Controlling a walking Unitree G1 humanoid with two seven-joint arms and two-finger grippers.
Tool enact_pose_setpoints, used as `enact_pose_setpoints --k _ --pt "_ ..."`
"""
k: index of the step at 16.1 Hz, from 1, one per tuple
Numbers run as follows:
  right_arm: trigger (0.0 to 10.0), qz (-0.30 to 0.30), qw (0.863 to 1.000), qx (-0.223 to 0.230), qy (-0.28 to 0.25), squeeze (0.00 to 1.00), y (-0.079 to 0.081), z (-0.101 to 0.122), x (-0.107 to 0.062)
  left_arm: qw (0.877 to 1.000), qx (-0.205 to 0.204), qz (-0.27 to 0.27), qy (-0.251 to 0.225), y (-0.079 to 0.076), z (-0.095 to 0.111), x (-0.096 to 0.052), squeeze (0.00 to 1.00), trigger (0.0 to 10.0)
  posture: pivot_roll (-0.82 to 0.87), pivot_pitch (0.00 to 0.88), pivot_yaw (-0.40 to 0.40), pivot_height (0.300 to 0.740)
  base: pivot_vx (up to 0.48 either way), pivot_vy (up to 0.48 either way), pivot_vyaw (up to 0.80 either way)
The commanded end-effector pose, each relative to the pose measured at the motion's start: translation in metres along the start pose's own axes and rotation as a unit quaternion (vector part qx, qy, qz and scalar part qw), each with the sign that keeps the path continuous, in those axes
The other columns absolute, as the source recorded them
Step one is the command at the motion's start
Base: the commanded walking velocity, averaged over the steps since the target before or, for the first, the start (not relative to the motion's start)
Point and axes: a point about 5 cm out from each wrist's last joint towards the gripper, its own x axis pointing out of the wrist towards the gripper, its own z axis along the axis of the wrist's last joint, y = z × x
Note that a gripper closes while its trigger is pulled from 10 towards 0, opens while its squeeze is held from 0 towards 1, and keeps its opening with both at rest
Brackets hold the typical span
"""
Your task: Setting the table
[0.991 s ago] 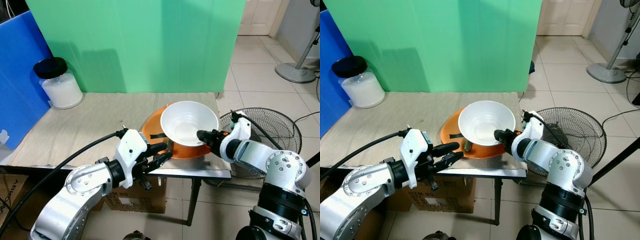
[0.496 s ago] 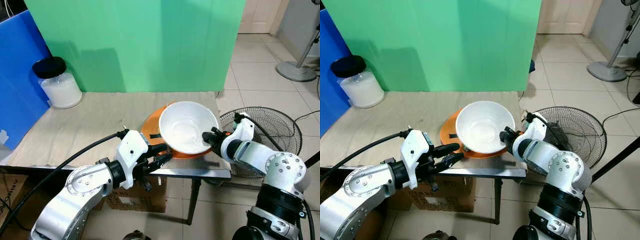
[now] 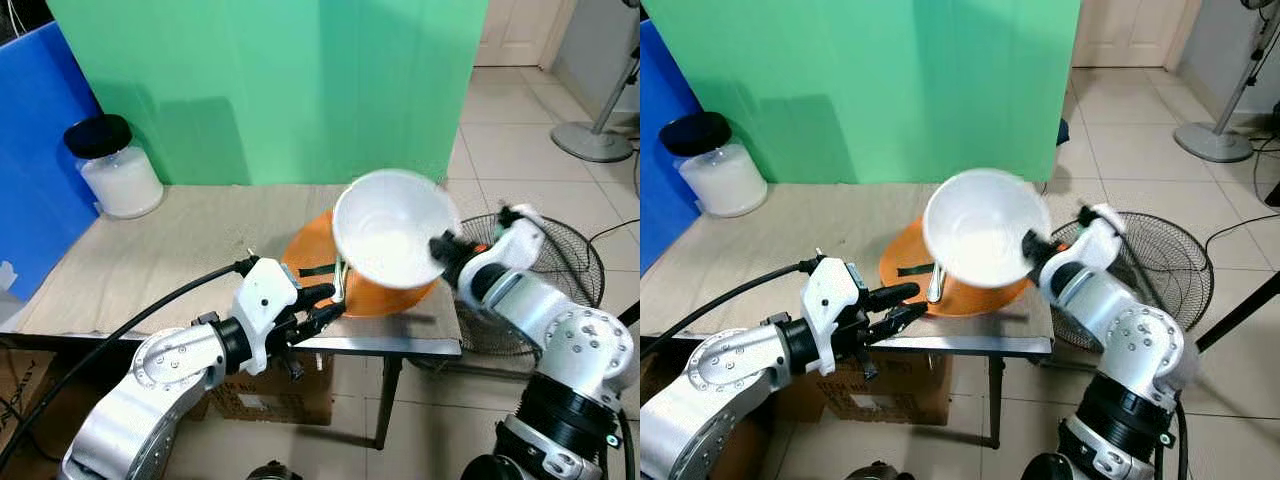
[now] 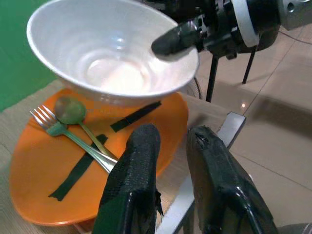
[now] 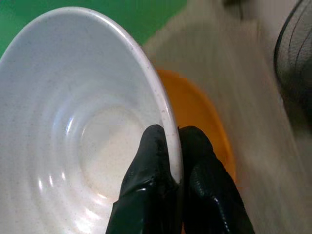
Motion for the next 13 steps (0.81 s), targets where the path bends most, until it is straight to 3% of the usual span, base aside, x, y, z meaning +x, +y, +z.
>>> enact_pose_setpoints --k 1,2,3,4,6,8,10,13 --pt "0.0 0.032 0.997 -0.028 -0.063 0.0 0.013 0.012 -0.006 1.0 0.009 0.007 0.001 0.003 0.001 0.001 0.0 10.0 0.08 0.0 0.082 0.74 0.0 0.0 0.0" --pt "0.0 0.036 0.995 -0.048 -0.083 0.0 0.015 0.015 -0.01 1.0 0.012 0.013 -0.002 0.004 0.001 0.001 0.0 10.0 0.08 0.0 0.082 0.74 0.0 0.0 0.0" --pt "0.0 0.05 0.989 -0.09 -0.104 0.0 0.019 0.017 -0.02 0.998 0.021 0.059 -0.021 0.012 0.005 0.003 0.0 10.0 0.07 0.0 0.081 0.74 0.0 0.0 0.0" --pt "9.7 0.045 0.973 -0.181 -0.139 0.0 0.021 0.019 -0.031 0.99 0.014 0.133 -0.043 0.024 0.008 0.004 0.0 10.0 0.07 0.0 0.08 0.74 0.0 0.0 0.0" --pt "10.0 0.052 0.938 -0.294 -0.176 0.0 0.023 0.009 -0.044 0.977 -0.003 0.198 -0.074 0.032 0.015 0.005 0.0 10.0 0.07 0.0 0.078 0.74 0.0 0.0 0.0" --pt "10.0 0.056 0.93 -0.3 -0.203 0.0 0.022 -0.001 -0.054 0.972 -0.006 0.216 -0.089 0.028 0.02 0.009 0.0 10.0 0.06 0.0 0.078 0.74 0.0 0.0 0.0" --pt "10.0 0.031 0.937 -0.263 -0.23 0.0 0.017 -0.005 -0.058 0.973 0.004 0.215 -0.09 0.025 0.021 0.013 0.0 10.0 0.06 0.0 0.087 0.74 0.0 0.0 -0.8" --pt "10.0 0.034 0.926 -0.279 -0.251 0.0 0.017 -0.006 -0.06 0.968 0.001 0.231 -0.096 0.03 0.023 0.016 0.0 10.0 0.05 0.0 0.095 0.74 0.0 0.0 -0.8"
